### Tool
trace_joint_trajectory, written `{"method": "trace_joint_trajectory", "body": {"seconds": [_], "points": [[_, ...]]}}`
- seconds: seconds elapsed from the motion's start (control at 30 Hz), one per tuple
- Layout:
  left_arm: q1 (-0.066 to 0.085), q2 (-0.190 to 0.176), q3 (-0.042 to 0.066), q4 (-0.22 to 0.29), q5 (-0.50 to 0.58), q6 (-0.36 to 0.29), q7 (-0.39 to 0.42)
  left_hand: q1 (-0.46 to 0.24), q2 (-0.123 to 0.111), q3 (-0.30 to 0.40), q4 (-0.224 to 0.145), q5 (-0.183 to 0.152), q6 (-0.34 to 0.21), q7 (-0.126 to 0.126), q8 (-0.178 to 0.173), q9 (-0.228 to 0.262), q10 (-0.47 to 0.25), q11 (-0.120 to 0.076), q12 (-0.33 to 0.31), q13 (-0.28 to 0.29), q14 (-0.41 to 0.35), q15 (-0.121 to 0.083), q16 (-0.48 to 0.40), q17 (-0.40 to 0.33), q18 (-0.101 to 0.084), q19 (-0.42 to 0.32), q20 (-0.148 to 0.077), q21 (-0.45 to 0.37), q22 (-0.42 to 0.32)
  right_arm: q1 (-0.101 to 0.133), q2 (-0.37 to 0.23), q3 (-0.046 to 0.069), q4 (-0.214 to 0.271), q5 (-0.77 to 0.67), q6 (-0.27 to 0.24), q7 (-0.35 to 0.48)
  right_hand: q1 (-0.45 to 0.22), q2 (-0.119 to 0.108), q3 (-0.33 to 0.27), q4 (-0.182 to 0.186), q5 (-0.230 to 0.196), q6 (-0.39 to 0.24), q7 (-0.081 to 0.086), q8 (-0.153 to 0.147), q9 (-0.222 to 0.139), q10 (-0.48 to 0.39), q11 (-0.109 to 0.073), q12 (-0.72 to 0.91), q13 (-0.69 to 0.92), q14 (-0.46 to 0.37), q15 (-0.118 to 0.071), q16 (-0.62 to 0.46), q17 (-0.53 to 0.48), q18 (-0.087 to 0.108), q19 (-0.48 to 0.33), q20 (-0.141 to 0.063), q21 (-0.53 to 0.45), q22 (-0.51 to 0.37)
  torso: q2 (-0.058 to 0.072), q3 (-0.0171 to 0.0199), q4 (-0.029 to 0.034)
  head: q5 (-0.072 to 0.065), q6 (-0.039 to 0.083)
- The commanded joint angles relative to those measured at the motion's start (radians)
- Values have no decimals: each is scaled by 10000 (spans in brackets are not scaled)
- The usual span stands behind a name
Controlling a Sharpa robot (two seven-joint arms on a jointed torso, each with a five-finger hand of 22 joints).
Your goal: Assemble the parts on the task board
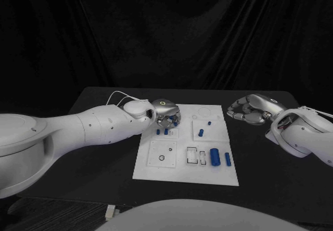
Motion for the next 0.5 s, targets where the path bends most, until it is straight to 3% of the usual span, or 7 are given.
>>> {"method": "trace_joint_trajectory", "body": {"seconds": [0.03, 0.2, 0.5], "points": [[247, -236, 17, 387, -5, -276, -56, 114, -25, 41, -63, -103, 25, 94, -85, 56, 73, 27, -89, -29, 27, 7, -71, -67, -167, 34, 3, -32, 1740, -38, -22, 7, 5, -20, 11, -84, 64, 15, 58, 25, 40, 80, -4, -25, -16, 711, 36, -46, 2113, 398, 18, -44, -17, 148, -27, -1, -47, 1567, -16, 11, 9, -10, 0], [551, -614, 17, 754, -4, 212, -274, 74, -48, 81, -63, -261, 7, 65, -157, 13, 51, 9, -243, -99, -84, 2, -237, -323, -134, -51, 6, -206, 1693, -53, -4, 7, -14, -20, 42, -101, 68, 25, 70, 28, 41, 93, -6, -21, -18, 707, 34, -49, 2107, 398, 17, -45, -19, 150, -28, -1, -54, 1565, -18, 7, 6, 20, 0], [676, -867, 14, 777, -3, 1116, -389, -39, -61, 95, -21, -466, 2, 21, -252, -43, -10, -15, -507, -217, -388, -16, -594, -863, -75, -233, 21, -545, 1606, -74, 17, 7, -34, -20, 75, -117, 70, 28, 75, 28, 41, 97, -7, -20, -19, 706, 33, -50, 2105, 396, 17, -51, -31, 148, -25, -1, -46, 1568, -25, 10, 7, 24, 0]]}}
